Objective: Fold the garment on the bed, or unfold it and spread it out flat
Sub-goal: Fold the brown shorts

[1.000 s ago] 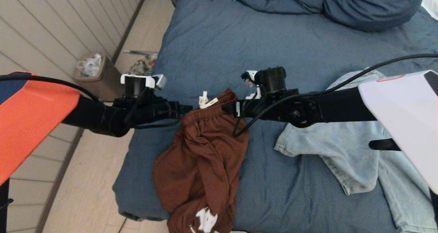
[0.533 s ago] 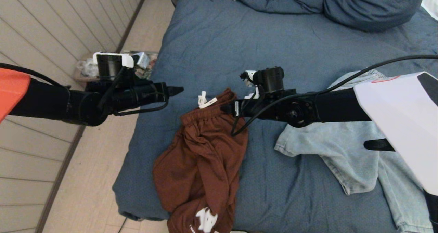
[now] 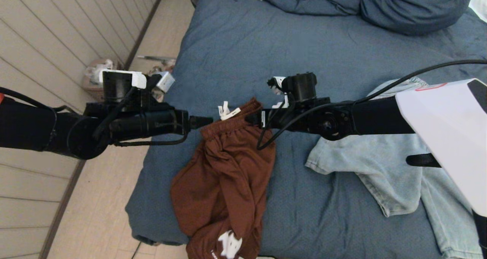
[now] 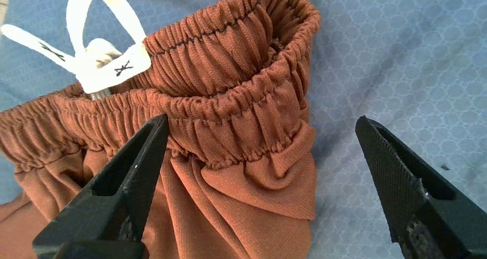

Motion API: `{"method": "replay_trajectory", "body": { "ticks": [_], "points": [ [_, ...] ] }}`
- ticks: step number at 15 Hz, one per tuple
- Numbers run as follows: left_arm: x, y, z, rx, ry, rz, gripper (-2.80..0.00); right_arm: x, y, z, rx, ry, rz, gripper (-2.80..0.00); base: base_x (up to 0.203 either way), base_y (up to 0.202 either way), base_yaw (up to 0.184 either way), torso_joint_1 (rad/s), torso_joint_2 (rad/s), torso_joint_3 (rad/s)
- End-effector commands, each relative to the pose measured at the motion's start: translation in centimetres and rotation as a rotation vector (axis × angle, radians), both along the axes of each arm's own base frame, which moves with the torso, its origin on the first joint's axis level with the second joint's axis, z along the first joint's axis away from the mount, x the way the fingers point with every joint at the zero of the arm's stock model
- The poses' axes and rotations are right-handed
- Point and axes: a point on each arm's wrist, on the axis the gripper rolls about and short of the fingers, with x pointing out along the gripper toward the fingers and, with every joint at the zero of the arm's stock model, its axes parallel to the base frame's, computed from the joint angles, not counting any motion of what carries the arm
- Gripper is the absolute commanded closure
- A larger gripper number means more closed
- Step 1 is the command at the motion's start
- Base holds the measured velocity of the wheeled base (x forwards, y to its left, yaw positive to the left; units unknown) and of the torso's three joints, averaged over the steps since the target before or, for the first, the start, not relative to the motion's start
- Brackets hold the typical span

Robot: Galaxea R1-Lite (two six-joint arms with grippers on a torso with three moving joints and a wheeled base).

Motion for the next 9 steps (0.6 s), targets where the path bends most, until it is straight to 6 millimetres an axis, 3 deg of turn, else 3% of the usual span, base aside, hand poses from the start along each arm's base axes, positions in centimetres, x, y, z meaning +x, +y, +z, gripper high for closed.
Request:
{"method": "replay_trajectory", "body": {
  "ticks": [1,6,9],
  "points": [
    [-0.4,0.1,-1.7,0.087,-0.02,-0.041,-2.8,-0.1,0.0,0.4,0.006,-0.008,0.002,-2.8,0.0,0.0,0.0,0.0,0.0,0.0],
    [1.0,-0.6,-4.5,0.159,-0.003,-0.068,-2.8,-0.2,0.0,0.4,0.006,-0.006,0.001,-2.8,0.0,0.0,0.0,0.0,0.0,0.0],
    [3.0,-1.4,-5.8,0.162,-0.005,-0.06,-2.8,-0.2,0.0,0.4,0.007,-0.006,0.003,-2.8,0.0,0.0,0.0,0.0,0.0,0.0]
  ]
}}
